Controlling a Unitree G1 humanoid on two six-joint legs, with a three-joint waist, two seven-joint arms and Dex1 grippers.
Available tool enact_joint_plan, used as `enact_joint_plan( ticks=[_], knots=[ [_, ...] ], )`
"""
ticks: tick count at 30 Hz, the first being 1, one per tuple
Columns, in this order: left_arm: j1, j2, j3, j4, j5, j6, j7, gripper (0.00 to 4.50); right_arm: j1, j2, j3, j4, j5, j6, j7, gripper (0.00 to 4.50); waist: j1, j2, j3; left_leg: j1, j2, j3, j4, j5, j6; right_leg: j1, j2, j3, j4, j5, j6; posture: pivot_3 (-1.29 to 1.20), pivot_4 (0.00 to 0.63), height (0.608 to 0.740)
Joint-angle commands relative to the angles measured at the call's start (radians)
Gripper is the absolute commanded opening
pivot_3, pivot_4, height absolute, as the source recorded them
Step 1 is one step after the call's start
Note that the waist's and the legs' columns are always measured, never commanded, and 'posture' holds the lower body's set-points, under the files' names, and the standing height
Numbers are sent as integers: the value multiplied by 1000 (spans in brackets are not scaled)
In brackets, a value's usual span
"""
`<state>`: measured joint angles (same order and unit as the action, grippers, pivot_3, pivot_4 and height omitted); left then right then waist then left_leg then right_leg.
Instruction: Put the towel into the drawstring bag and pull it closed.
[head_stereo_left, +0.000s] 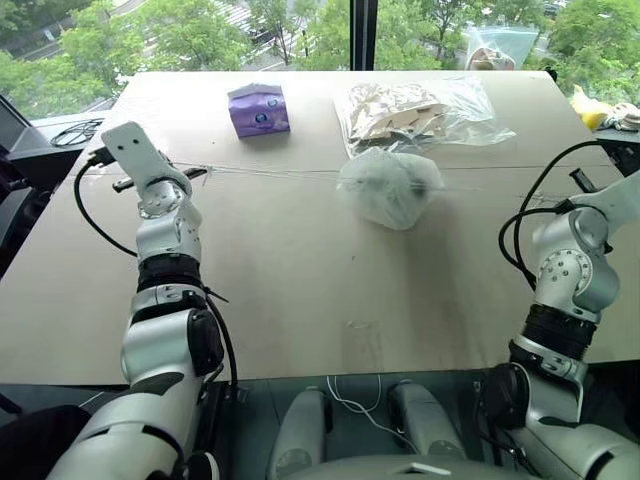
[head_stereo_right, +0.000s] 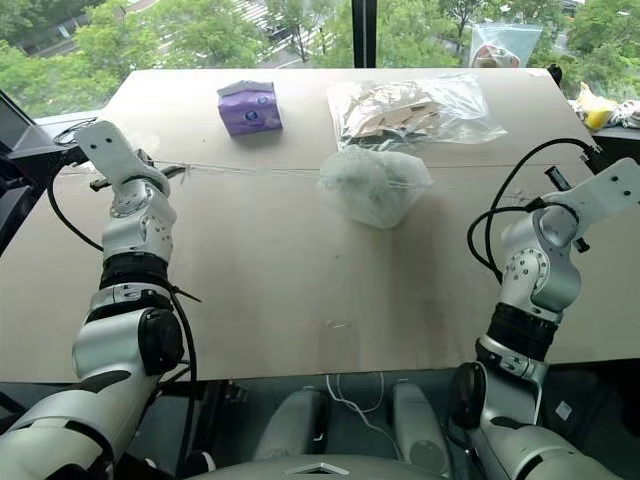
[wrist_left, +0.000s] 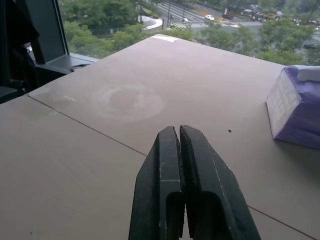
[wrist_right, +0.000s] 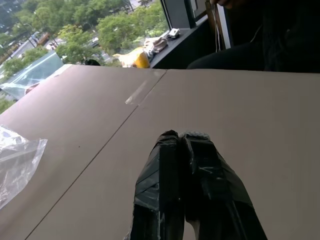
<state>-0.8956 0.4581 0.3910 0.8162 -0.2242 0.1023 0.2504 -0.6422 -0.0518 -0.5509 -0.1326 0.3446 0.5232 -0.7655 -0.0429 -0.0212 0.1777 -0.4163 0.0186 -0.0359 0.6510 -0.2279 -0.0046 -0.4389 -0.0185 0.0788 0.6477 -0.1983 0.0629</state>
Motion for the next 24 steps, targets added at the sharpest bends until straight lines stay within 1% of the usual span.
enact_joint_plan(
  ticks=[1,4,5,6,7,11,14,15,16,17,18,19,20,22,23,24],
  knots=[
    [4,55,75,-22,-16,-19,67,87,4,-36,-102,-33,-10,-25,-60,0,0,0,0,0,0,0,0,0,0,0,0,0,0,0,0,0,150,740],
    [3,47,57,-24,-21,-21,55,87,7,-30,-88,-36,10,-25,-60,0,0,0,0,0,0,0,0,0,0,0,0,0,0,0,0,0,150,740],
    [0,44,49,-23,-22,-21,40,87,5,-35,-75,-30,23,-20,-38,0,0,0,0,0,0,0,0,0,0,0,0,0,0,0,0,0,150,740],
    [-6,41,32,-22,-22,-25,0,87,-3,-45,-50,-19,52,-7,17,0,0,0,0,0,0,0,0,0,0,0,0,0,0,0,0,0,150,740],
    [-13,36,7,-24,-19,-24,-51,87,-11,-54,-19,-10,83,12,78,0,0,0,0,0,0,0,0,0,0,0,0,0,0,0,0,0,150,740],
    [-27,-22,-96,-77,-25,6,-303,87,-13,-128,178,-31,174,128,415,0,-1,0,0,0,0,1,0,0,0,0,0,0,0,0,0,0,150,740],
    [-2,-41,-177,-155,-23,30,-496,87,34,-166,270,-111,325,245,660,0,-2,0,0,0,0,0,0,0,0,0,1,0,0,0,0,0,150,740],
    [16,-42,-208,-186,-29,61,-572,291,67,-208,317,-146,342,269,752,660,-2,0,0,0,0,-1,0,0,0,0,1,0,0,0,0,0,150,740],
    [37,-39,-237,-213,-30,85,-637,561,104,-253,359,-176,352,289,834,933,-2,0,0,0,0,-1,-1,0,0,0,1,-1,0,0,0,0,150,740],
    [57,-32,-263,-237,-29,102,-694,774,140,-296,393,-198,355,299,903,1351,-3,1,0,0,0,-1,-1,0,0,0,1,-1,-1,0,0,0,150,740],
    [78,-21,-286,-256,-28,121,-753,1307,172,-330,411,-208,355,300,955,1841,-2,1,0,-1,0,-1,-1,0,0,0,1,-1,-2,0,0,0,150,740],
    [101,-8,-303,-270,-30,138,-813,1659,205,-371,423,-208,356,305,1003,2217,-2,1,0,0,0,0,-2,0,0,1,0,-1,-3,0,0,0,150,740],
    [119,10,-314,-273,-24,146,-852,2250,236,-422,440,-207,344,305,1055,2814,-3,1,0,0,0,0,-2,0,0,1,0,0,-4,0,0,0,150,740],
    [163,72,-352,-267,6,134,-959,2907,311,-567,490,-206,286,275,1197,3543,-4,1,0,0,0,1,-2,0,0,1,0,0,-4,0,0,0,150,740],
    [185,108,-369,-262,21,121,-1017,3192,345,-638,506,-206,261,252,1273,3799,-2,1,0,0,0,1,-2,0,0,1,0,0,-4,-1,0,0,150,740],
    [203,138,-383,-260,25,116,-1072,3637,370,-692,513,-202,245,227,1333,4260,-2,1,0,0,0,1,-1,0,0,1,1,0,-4,-1,0,0,150,740]
  ],
)
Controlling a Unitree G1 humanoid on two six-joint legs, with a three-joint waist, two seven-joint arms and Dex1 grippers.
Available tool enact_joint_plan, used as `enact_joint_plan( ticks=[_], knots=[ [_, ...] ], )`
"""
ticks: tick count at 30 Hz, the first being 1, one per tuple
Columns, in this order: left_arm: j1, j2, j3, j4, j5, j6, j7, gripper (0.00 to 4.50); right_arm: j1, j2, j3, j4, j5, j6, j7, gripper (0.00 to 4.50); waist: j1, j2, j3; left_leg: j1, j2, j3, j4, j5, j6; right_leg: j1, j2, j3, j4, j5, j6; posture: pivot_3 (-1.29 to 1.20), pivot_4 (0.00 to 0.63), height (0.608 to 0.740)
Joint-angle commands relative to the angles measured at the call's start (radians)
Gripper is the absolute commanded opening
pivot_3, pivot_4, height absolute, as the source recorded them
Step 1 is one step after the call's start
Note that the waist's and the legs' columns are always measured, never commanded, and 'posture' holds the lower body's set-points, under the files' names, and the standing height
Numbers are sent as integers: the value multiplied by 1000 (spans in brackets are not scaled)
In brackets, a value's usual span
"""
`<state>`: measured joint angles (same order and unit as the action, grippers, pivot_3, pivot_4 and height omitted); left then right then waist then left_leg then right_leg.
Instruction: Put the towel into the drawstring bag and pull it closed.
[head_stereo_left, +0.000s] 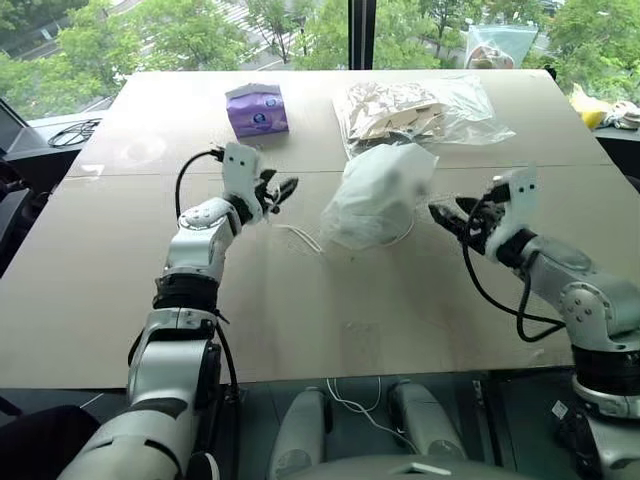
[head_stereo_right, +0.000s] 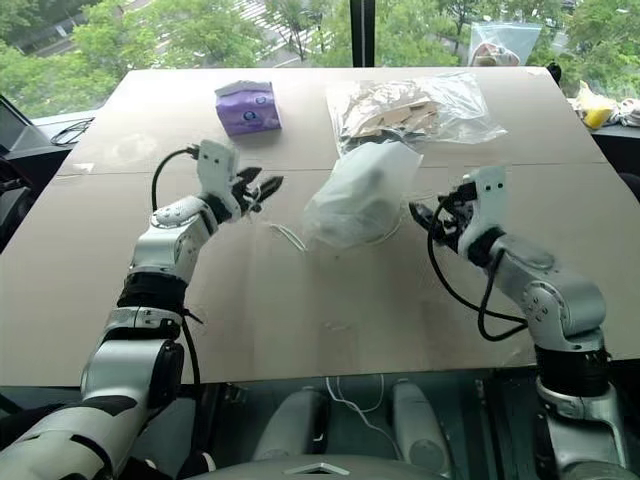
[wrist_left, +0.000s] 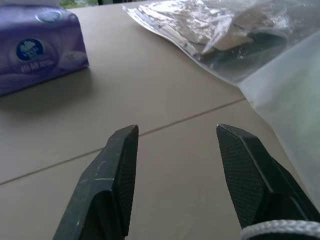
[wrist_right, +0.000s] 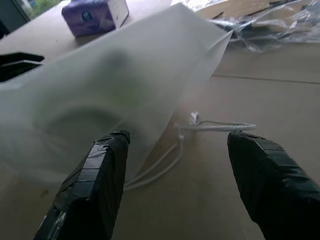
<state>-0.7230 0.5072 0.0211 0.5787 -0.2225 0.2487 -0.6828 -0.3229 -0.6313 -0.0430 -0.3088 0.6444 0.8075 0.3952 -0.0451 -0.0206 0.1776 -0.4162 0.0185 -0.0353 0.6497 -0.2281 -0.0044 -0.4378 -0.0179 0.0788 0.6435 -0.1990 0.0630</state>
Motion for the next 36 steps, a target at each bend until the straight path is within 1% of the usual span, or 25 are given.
enact_joint_plan(
  ticks=[1,2,5,7,10,14,17,19,21,22,23,26,27,28,30,32,34,36],
  knots=[
    [44,113,-20,-20,23,-34,-184,3951,67,-154,9,-18,-67,-82,217,4465,-2,0,0,1,0,0,0,0,0,0,0,0,0,0,0,0,150,740],
    [54,134,-26,-18,25,-40,-219,4383,75,-178,8,-8,-80,-109,248,4500,-6,0,0,1,1,1,0,0,0,0,1,0,0,0,0,0,150,740],
    [84,188,-30,-28,17,-50,-327,4383,86,-212,-3,43,-129,-188,308,4500,-3,-1,0,1,3,1,2,0,0,0,2,0,0,-1,3,0,150,740],
    [79,205,-14,-14,11,-38,-356,4383,97,-219,-1,71,-166,-236,338,4500,2,-1,0,2,3,0,3,0,0,1,2,0,1,-2,2,0,150,740],
    [64,221,13,13,5,-41,-377,4383,105,-196,-3,94,-196,-280,349,4500,4,-1,0,2,3,1,5,0,0,2,2,0,1,-3,-1,0,150,740],
    [26,224,37,41,-4,-35,-397,4383,112,-154,5,83,-209,-293,348,4500,5,-1,0,1,3,0,5,0,0,2,2,-1,1,-1,3,0,150,740],
    [-38,202,56,66,-21,-12,-401,4383,102,-124,1,90,-226,-303,338,4500,9,-1,0,1,3,0,5,0,0,2,2,-1,1,-1,2,0,150,740],
    [-121,170,98,111,-57,19,-361,4383,91,-111,-5,102,-241,-313,330,4500,11,-1,0,1,2,0,5,0,0,2,2,-1,1,-1,2,0,150,740],
    [-243,129,185,185,-135,127,-275,4383,85,-99,-12,108,-251,-318,321,4500,15,-3,1,1,2,-1,6,0,0,3,1,-2,1,-1,3,0,150,740],
    [-285,120,205,205,-163,188,-279,4383,83,-93,-16,108,-253,-318,318,4500,13,-3,2,0,2,-2,8,0,0,3,2,-2,1,-1,4,0,150,740],
    [-294,125,167,200,-146,222,-327,4383,81,-86,-20,108,-255,-319,313,4500,10,-3,2,0,2,-2,9,0,0,3,2,-3,1,-1,4,0,150,740],
    [-225,194,-76,169,57,165,-478,4383,86,-68,-21,99,-259,-321,297,4500,-8,0,-1,2,2,1,8,0,0,4,1,-1,1,-1,4,0,150,740],
    [-216,214,-121,161,82,192,-519,4383,91,-62,-19,93,-262,-321,293,4500,-13,2,-2,4,2,2,5,0,0,5,1,1,1,0,3,0,150,740],
    [-232,208,-109,166,72,199,-508,4383,96,-57,-17,87,-266,-322,289,4500,-16,2,-1,5,1,3,3,0,0,5,1,2,1,1,2,0,150,740],
    [-335,160,-12,251,21,253,-366,4383,100,-43,-16,74,-281,-336,271,4500,-12,-3,2,2,3,-1,3,0,0,1,4,-1,2,1,1,0,150,740],
    [-419,125,75,313,-28,229,-283,4383,79,-8,-25,47,-266,-324,243,4500,0,-11,6,-2,3,-3,5,0,0,-1,4,-2,5,0,2,0,150,740],
    [-499,100,188,378,-112,271,-220,4383,55,35,-31,9,-240,-301,217,4500,4,-13,7,-2,4,-4,9,0,0,-1,4,-3,8,0,3,0,150,740],
    [-533,88,239,423,-141,296,-185,4383,27,83,-11,-33,-233,-284,187,4500,3,-12,7,-2,3,-3,10,0,0,-1,3,-3,8,0,3,0,150,740]
  ],
)
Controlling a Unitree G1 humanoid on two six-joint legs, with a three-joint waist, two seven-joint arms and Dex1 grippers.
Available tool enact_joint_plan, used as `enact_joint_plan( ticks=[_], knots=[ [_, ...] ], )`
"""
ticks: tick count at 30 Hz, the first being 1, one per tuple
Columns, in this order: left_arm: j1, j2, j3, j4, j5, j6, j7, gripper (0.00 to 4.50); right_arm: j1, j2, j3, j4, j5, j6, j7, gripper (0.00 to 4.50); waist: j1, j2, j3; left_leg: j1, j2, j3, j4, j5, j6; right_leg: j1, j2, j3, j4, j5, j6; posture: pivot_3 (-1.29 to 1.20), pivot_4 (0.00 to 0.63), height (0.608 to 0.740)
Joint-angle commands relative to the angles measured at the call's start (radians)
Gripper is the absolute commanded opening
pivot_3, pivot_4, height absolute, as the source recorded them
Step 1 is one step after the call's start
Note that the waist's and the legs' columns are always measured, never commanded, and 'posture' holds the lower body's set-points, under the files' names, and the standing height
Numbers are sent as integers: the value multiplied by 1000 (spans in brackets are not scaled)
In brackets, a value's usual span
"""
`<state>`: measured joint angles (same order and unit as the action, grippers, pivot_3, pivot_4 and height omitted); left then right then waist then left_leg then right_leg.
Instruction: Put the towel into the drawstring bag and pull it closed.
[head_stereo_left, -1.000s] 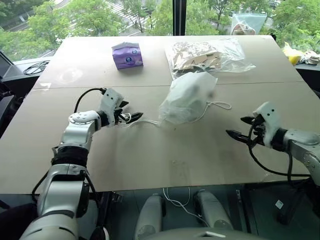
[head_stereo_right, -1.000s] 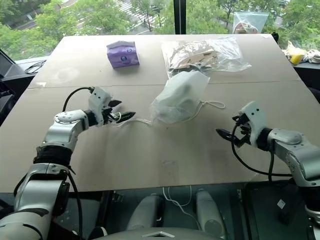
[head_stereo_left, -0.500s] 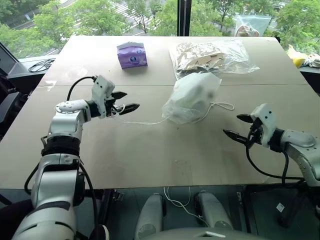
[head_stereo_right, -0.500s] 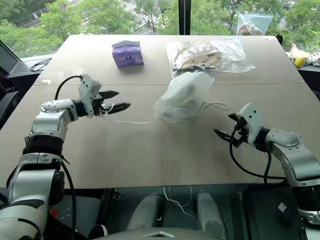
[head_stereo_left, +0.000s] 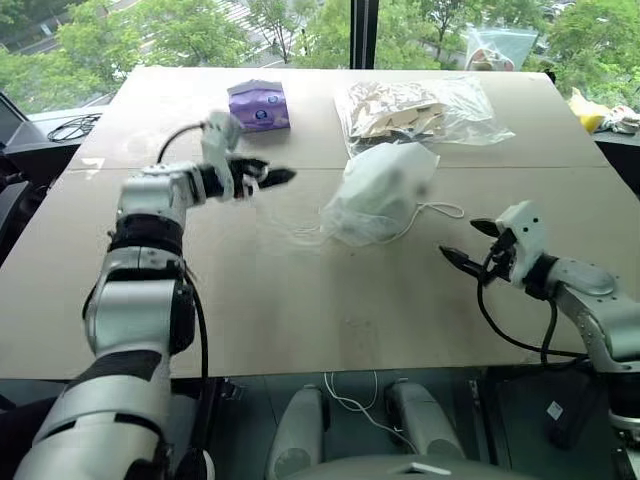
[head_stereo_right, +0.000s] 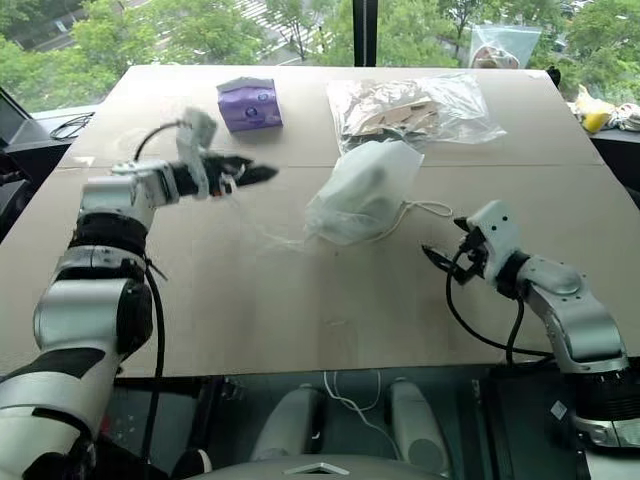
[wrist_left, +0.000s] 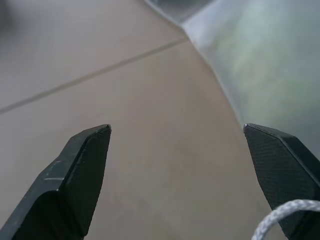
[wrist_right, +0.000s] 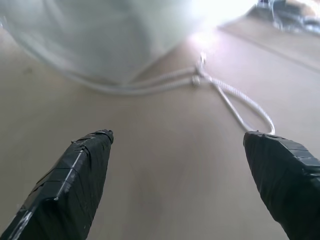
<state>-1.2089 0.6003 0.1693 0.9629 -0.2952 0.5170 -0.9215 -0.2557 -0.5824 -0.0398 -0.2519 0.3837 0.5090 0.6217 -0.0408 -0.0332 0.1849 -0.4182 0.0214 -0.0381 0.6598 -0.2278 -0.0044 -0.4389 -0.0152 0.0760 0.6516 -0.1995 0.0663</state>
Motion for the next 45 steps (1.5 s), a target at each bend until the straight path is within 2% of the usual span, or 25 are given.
enact_joint_plan(
  ticks=[1,4,5,8,13,18,25,28,31,38,39,41,43,44,45],
  knots=[
    [-54,-9,105,48,-77,41,58,4383,-55,56,-2,-107,29,25,-54,4500,-3,2,-1,1,0,1,0,0,0,0,0,1,0,0,0,0,150,740],
    [-94,-20,193,83,-158,168,96,4452,-129,142,50,-140,36,56,-96,4500,-7,5,-3,4,-1,3,-1,0,0,2,-1,2,0,0,0,0,150,740],
    [-97,-22,201,82,-163,182,99,4452,-145,159,59,-143,35,63,-103,4500,-6,5,-3,4,-1,2,-1,0,0,2,0,2,2,0,0,0,150,740],
    [-95,-40,195,67,-164,239,107,4452,-297,307,116,-88,12,44,-177,4500,-8,3,-1,2,0,1,1,0,0,-1,1,2,6,0,0,0,150,740],
    [-101,-55,216,45,-199,337,89,4452,-467,477,213,30,-4,35,-176,4500,-14,3,-1,2,0,0,1,0,-1,-1,1,1,7,2,-4,0,150,740],
    [-94,-57,234,20,-230,390,93,4452,-528,557,333,168,-81,13,-148,4500,-18,3,-1,1,-1,0,0,0,-1,-1,-1,1,7,2,-4,0,150,740],
    [-79,-60,255,5,-255,413,111,4452,-553,636,327,272,-91,20,-154,4500,-26,3,-1,2,-2,-1,0,0,-1,-1,-1,1,7,2,-4,0,150,740],
    [-76,-63,265,1,-263,412,123,3665,-588,676,302,339,-91,16,-170,4500,-31,3,-1,2,-1,-1,0,0,-1,-1,-1,1,8,2,-4,0,150,740],
    [-74,-66,257,-18,-271,433,108,2332,-616,709,284,402,-98,-1,-180,4500,-31,3,-1,2,-1,-1,0,0,-1,-2,-1,1,8,2,-4,0,150,740],
    [-63,-75,258,-52,-280,460,115,2332,-678,778,248,549,-103,-79,-196,4500,-31,3,-1,2,-1,-1,-1,0,-1,-2,-1,1,8,2,-4,0,150,740],
    [-60,-76,259,-55,-281,463,117,2287,-691,790,243,576,-101,-94,-199,3985,-31,3,-1,2,-1,-1,-1,0,-1,-2,-1,1,8,2,-4,0,150,740],
    [-58,-80,258,-62,-283,471,118,2287,-718,808,238,631,-106,-129,-202,3428,-31,3,-1,2,-1,-1,-1,0,-1,-2,-1,1,8,2,-4,0,150,740],
    [-58,-85,258,-67,-286,477,120,2287,-737,815,236,674,-109,-159,-202,2492,-33,3,-1,2,-1,-1,-1,0,-1,-2,-1,1,8,2,-4,0,150,740],
    [-56,-85,258,-71,-286,480,120,2287,-742,817,237,685,-106,-170,-194,2178,-33,3,-1,2,-1,-1,-1,0,-1,-2,-1,1,8,2,-4,0,150,740],
    [-56,-84,260,-73,-287,482,122,2287,-739,819,238,682,-97,-174,-184,1521,-33,3,-1,2,-1,-1,-1,0,-1,-2,-1,1,8,2,-4,0,150,740]
  ],
)
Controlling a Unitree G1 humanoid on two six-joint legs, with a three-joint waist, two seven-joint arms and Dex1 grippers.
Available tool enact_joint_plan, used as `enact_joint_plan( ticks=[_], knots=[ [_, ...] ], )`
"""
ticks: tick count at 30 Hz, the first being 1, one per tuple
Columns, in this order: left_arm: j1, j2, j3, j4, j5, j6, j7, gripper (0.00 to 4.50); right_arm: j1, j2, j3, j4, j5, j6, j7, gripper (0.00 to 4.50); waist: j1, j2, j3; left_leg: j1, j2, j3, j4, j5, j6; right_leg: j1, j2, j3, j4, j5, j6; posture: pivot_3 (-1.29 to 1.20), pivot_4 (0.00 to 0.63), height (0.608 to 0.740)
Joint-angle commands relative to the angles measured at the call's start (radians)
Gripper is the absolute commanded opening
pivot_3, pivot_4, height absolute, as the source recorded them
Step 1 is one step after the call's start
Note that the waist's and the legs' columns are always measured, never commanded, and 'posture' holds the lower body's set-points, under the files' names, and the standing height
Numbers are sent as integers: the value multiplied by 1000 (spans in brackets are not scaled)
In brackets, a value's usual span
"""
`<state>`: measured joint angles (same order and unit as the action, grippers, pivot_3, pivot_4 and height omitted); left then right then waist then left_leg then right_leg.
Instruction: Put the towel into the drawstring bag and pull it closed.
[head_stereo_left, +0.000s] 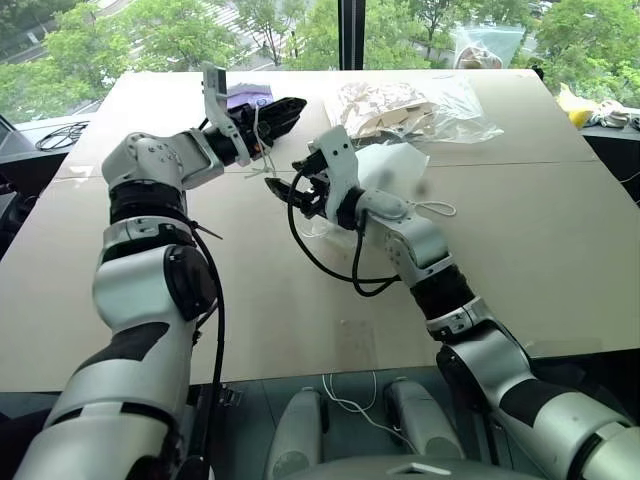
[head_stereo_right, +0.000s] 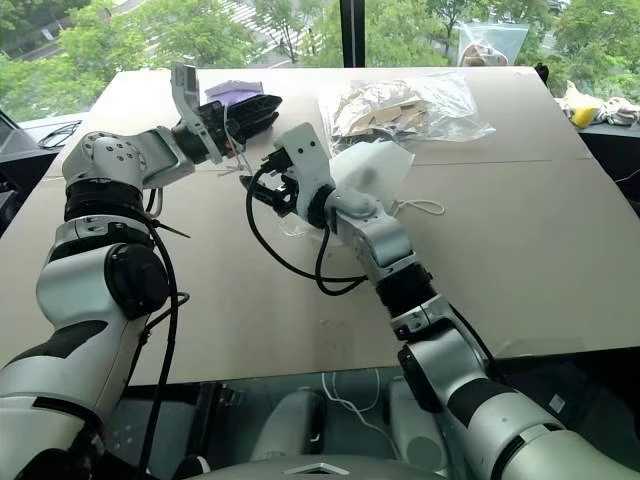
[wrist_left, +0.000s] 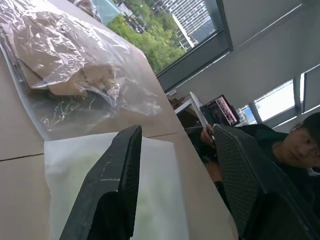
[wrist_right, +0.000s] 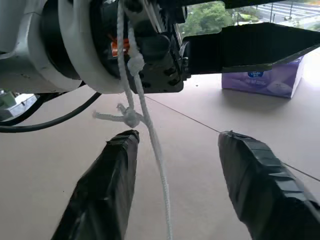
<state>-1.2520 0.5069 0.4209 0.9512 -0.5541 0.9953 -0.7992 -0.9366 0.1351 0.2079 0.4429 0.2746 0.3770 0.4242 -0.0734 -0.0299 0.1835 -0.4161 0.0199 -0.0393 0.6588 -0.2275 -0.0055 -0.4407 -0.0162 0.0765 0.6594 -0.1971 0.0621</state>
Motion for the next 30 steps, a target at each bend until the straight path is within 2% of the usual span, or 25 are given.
enact_joint_plan(
  ticks=[1,4,9,15,24,30],
  knots=[
    [-13,10,11,-62,-29,6,1,2287,-57,103,-8,-15,18,-46,21,1147,0,0,0,0,0,0,0,0,0,0,0,0,0,0,0,0,150,740],
    [-10,14,13,-66,-27,7,3,2287,-37,101,-1,-53,48,-38,61,79,0,0,0,0,0,0,-1,0,0,0,0,0,0,0,0,0,150,740],
    [1,17,13,-78,-23,4,10,2287,22,81,12,-190,152,21,172,79,0,0,0,0,0,0,-1,0,0,-1,0,0,0,0,0,0,150,740],
    [12,22,-2,-76,-7,-15,9,2287,90,33,-21,-367,305,143,232,79,2,0,0,0,0,-1,-2,0,0,-1,0,0,0,0,0,0,150,740],
    [69,35,-98,-158,17,-33,-87,2287,54,33,-223,-352,436,155,107,79,3,0,0,0,0,-1,-2,1,-1,-1,0,-1,0,0,0,0,150,740],
    [102,50,-108,-210,0,-30,-122,2287,53,29,-257,-339,448,156,67,79,1,0,0,0,0,0,-6,1,-1,-3,0,0,0,0,0,0,150,740]
  ],
)
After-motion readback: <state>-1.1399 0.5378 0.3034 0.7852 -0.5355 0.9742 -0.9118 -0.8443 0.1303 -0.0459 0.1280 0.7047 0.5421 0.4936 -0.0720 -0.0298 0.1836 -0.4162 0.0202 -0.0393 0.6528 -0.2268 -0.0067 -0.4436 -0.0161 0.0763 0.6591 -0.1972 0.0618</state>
